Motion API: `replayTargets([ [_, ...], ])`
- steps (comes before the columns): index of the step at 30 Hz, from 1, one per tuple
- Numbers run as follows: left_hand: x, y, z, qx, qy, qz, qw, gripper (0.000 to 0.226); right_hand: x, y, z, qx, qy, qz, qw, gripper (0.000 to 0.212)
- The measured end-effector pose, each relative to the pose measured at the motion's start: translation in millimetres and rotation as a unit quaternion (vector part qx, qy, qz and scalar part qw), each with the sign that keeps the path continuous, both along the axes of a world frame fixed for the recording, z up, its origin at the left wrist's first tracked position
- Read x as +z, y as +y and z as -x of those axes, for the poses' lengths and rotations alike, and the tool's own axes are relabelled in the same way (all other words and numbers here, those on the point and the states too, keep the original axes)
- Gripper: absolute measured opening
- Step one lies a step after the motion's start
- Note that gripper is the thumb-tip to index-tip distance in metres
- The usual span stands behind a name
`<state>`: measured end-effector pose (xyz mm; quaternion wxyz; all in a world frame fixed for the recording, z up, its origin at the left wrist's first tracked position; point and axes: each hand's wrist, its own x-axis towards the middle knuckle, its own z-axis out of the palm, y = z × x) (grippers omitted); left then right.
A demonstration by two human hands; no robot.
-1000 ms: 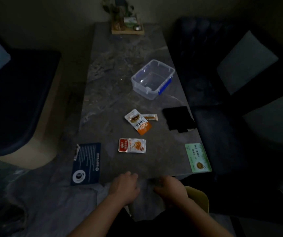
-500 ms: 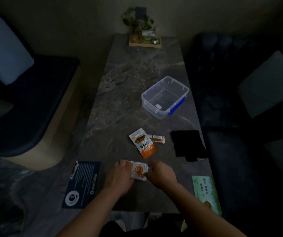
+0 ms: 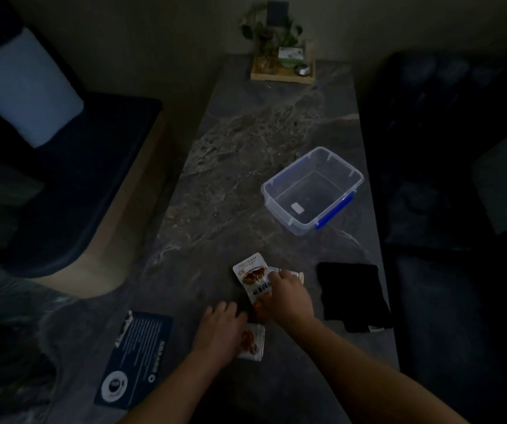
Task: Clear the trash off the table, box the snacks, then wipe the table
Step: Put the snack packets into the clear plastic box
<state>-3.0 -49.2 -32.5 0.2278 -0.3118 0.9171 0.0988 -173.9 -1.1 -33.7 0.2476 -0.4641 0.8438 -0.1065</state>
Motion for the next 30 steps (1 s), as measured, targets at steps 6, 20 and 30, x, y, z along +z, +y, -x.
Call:
replayTargets([
  [6,-8,-6,-4,-0.017,0.023,-0.005,1.000,0.042,-8,-5,-13,0.003,0.031,-0.001,1.000,0.065],
  [20,5,-35,-44,0.367,0.235,-0.184,0.881,0.017,-6,-6,-2,-0.150,-0.141,-0.012,0.978,0.018],
  [30,41,-73,1,0.460,0.317,-0.275,0.782,0.008,37,6,30,-0.280,-0.220,0.161,0.921,0.011],
])
